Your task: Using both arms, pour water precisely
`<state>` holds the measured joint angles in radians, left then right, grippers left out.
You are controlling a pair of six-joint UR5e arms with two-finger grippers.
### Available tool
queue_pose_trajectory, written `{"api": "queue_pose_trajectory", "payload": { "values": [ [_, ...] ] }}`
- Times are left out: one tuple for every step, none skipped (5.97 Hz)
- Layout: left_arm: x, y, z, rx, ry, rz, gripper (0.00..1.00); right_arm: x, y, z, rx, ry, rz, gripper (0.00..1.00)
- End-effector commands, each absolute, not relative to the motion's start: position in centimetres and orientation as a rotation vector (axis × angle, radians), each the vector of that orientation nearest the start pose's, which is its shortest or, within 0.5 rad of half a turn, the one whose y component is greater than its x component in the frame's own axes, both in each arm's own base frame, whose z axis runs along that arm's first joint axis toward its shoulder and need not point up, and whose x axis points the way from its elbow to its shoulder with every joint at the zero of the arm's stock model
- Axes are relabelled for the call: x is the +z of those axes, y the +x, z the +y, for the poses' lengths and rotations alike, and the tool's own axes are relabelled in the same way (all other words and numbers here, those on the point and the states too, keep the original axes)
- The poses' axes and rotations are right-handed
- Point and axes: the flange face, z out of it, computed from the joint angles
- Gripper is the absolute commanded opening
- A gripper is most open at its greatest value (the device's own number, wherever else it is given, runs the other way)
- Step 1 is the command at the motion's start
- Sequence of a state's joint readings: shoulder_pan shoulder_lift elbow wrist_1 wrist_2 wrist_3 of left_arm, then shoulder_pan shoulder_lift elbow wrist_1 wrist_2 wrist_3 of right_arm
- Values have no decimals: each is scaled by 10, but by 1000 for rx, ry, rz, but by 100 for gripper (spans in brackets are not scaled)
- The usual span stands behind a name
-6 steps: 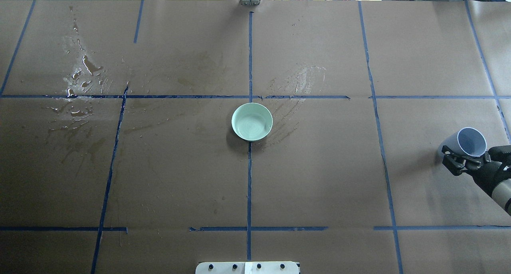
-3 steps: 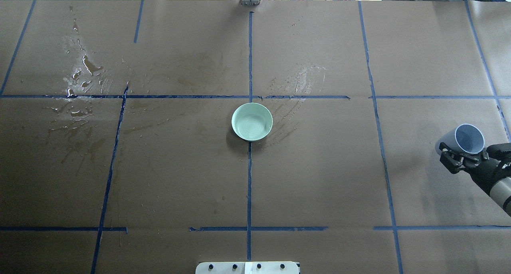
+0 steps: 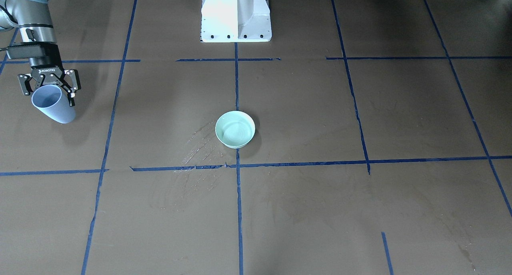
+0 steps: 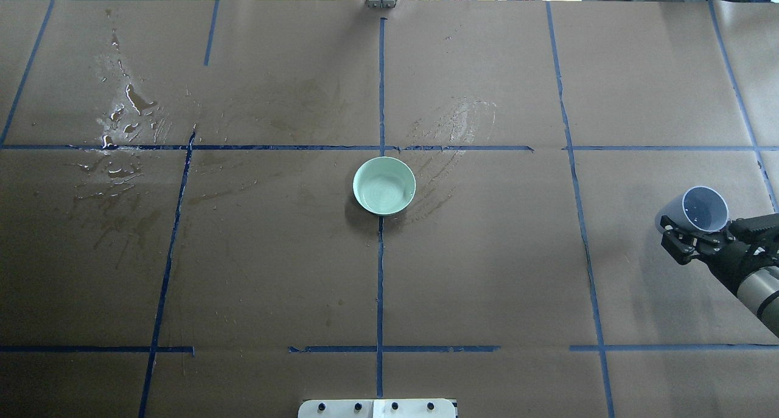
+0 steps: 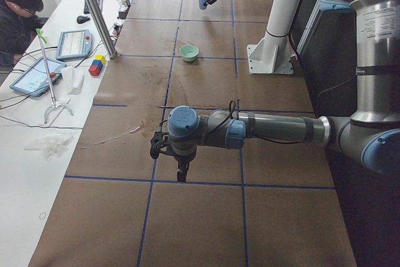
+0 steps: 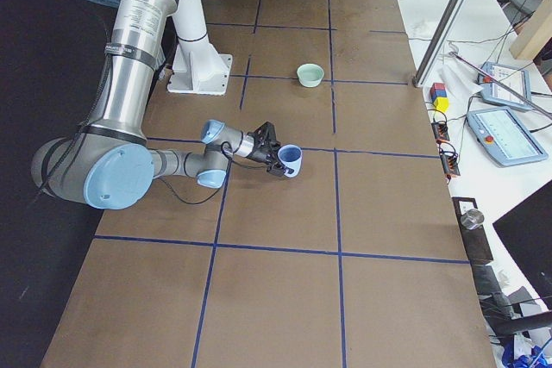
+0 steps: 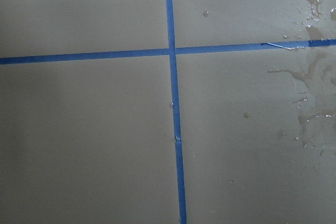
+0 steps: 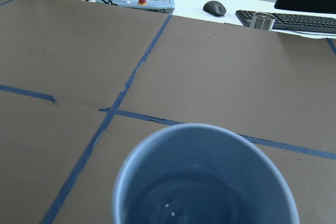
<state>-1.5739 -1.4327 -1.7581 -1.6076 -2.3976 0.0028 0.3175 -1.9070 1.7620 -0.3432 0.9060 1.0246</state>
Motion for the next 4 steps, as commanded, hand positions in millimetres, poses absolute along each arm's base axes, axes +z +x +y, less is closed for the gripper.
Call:
{"api": "queue_pose_trajectory", "payload": {
  "values": [
    [626, -61, -438, 33, 78, 826, 100, 511, -304, -304, 147, 975, -685, 0],
    [628, -61, -438, 31, 73, 826, 100, 475, -318, -310, 143, 972, -668, 0],
    [629, -61, -438, 32, 71, 826, 100, 442, -353, -321, 142, 972, -652, 0],
    [628, -61, -439, 33, 74, 826, 100, 395, -392, -336, 148, 987, -619, 0]
  ]
}}
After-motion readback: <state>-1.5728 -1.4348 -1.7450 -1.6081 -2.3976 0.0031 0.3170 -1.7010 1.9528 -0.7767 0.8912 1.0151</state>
